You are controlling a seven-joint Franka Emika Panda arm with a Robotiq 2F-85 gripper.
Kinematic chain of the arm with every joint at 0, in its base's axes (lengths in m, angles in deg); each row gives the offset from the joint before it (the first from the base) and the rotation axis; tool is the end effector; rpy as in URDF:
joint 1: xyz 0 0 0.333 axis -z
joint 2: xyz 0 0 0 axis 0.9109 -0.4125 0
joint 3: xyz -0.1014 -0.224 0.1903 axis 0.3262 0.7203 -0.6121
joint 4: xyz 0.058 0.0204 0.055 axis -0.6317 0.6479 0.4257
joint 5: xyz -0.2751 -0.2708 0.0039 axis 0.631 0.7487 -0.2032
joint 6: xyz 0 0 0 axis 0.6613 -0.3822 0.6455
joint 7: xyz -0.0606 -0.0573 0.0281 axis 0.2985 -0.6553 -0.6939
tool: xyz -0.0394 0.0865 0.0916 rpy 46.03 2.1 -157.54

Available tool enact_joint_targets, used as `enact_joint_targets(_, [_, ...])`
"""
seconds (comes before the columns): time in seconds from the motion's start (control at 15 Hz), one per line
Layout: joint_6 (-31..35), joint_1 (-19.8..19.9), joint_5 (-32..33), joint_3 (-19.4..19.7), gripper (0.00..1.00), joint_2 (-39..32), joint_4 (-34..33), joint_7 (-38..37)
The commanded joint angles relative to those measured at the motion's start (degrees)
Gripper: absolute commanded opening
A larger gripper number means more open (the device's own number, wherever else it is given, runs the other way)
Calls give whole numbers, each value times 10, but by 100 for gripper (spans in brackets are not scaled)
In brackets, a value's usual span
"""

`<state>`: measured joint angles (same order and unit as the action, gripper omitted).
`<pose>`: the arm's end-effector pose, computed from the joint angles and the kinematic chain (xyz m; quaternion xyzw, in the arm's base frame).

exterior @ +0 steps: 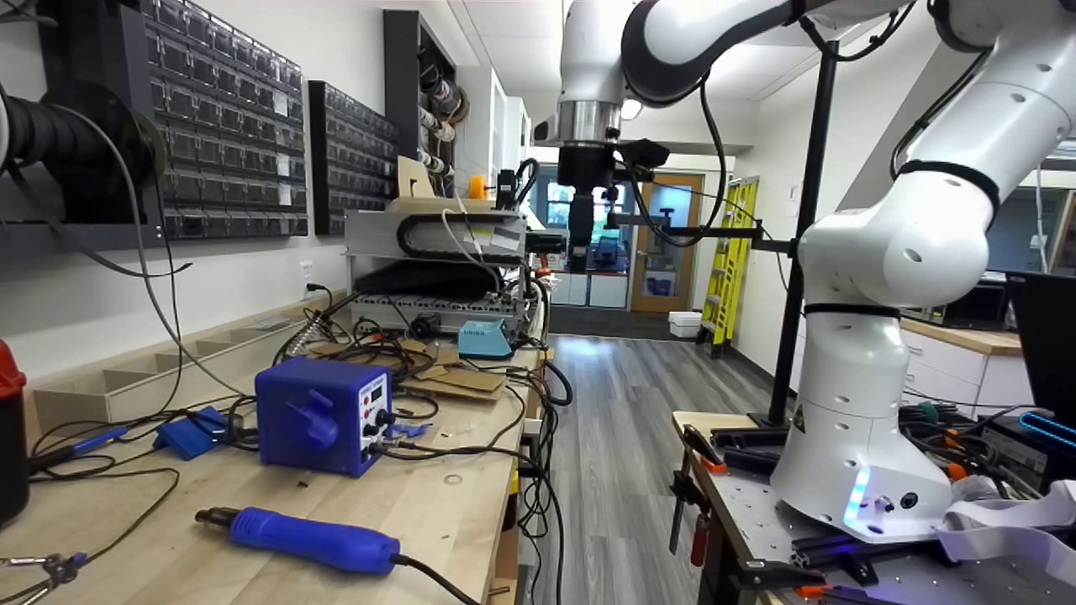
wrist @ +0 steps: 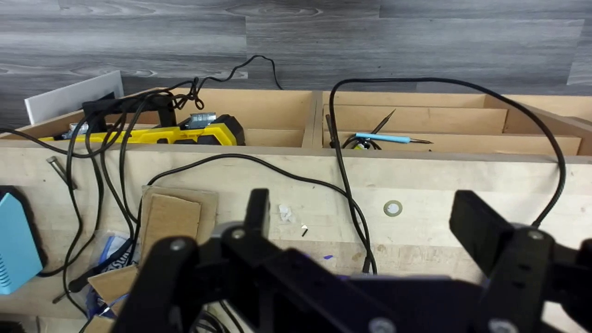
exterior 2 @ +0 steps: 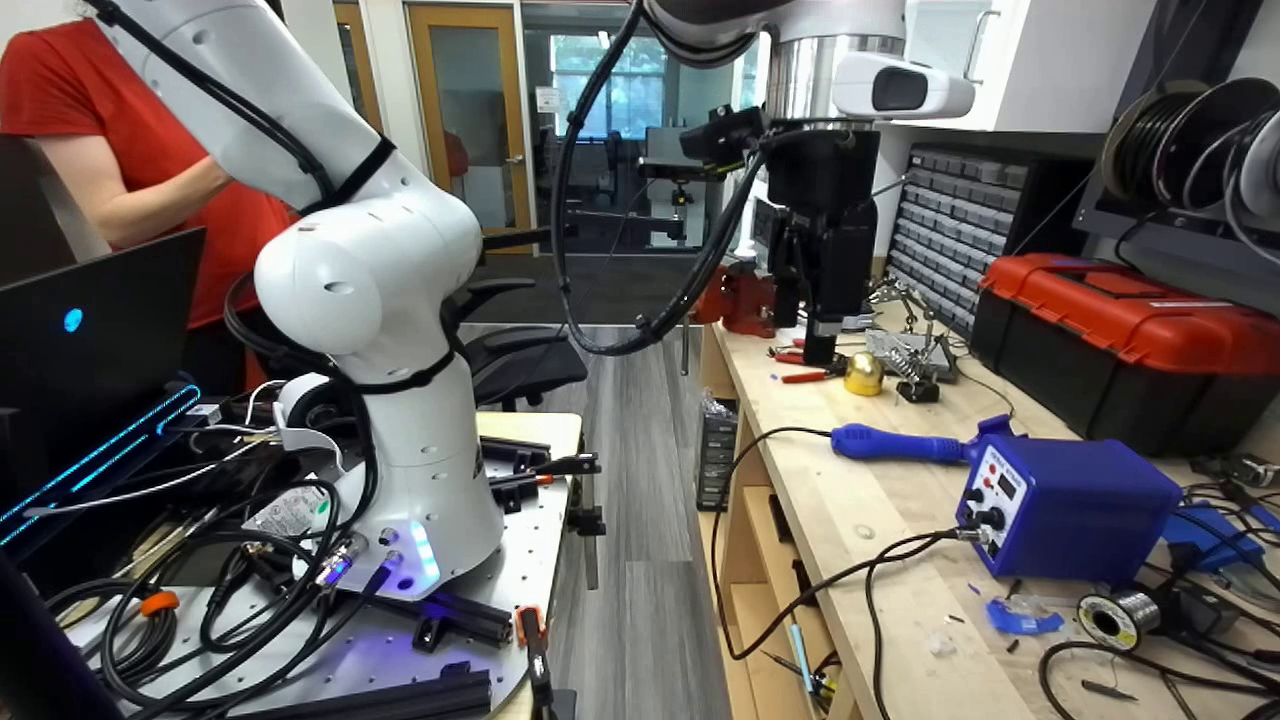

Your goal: Pick the soldering pump and put it on the side of the soldering station

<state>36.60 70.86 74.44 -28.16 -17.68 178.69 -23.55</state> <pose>0.3570 -0.0699 0.4263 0.9990 0.0002 0.0195 0.0392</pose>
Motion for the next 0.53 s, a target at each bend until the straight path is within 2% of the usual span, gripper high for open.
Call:
enact_joint_targets(0.0, [46, -4, -3, -45, 100, -39, 5, -96])
enact_joint_targets(0.47, [156, -17, -10, -111, 100, -134, -8, -234])
